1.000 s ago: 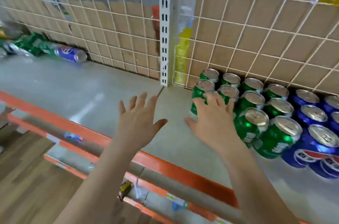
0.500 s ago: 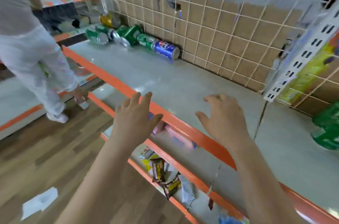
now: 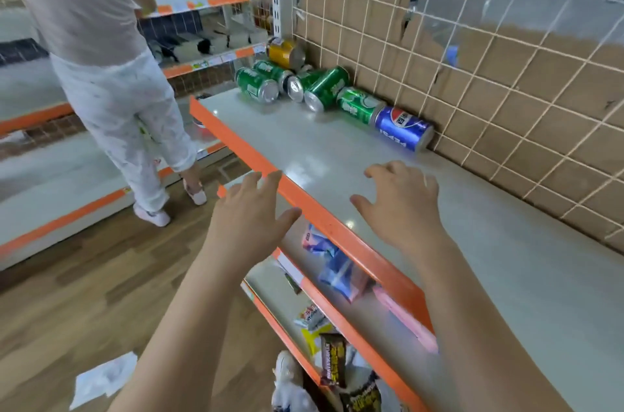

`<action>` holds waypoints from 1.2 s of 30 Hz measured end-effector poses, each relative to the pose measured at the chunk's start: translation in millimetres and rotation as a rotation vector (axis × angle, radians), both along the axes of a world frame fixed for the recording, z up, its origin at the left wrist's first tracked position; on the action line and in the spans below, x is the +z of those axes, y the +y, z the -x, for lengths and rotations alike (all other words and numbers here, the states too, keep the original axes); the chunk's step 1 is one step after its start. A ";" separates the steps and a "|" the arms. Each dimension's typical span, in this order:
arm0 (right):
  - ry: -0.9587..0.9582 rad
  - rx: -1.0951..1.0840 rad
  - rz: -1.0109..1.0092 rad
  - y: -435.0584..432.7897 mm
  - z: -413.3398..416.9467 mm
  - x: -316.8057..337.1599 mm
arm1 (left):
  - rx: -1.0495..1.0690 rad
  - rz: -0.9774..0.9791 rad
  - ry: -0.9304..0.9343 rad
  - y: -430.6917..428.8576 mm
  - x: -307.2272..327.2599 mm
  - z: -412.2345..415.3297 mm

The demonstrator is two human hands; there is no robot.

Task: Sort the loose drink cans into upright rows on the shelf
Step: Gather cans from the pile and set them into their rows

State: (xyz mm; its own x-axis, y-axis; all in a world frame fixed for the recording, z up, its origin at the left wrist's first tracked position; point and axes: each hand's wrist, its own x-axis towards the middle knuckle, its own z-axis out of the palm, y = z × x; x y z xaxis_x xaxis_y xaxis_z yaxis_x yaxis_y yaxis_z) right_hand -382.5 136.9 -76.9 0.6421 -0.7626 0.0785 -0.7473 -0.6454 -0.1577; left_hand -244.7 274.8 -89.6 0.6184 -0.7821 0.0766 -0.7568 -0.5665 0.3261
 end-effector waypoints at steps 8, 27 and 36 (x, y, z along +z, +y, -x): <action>-0.073 0.097 -0.058 -57.6 -144.4 1.3 | 0.023 -0.070 -0.018 -49.7 11.0 -125.4; -0.035 -0.318 -0.082 -147.9 -298.3 -9.8 | -0.217 -0.057 0.119 -201.9 -8.6 -330.2; -0.059 -0.538 -0.116 -168.4 -336.2 -2.6 | -0.279 -0.081 0.318 -254.8 -23.5 -388.0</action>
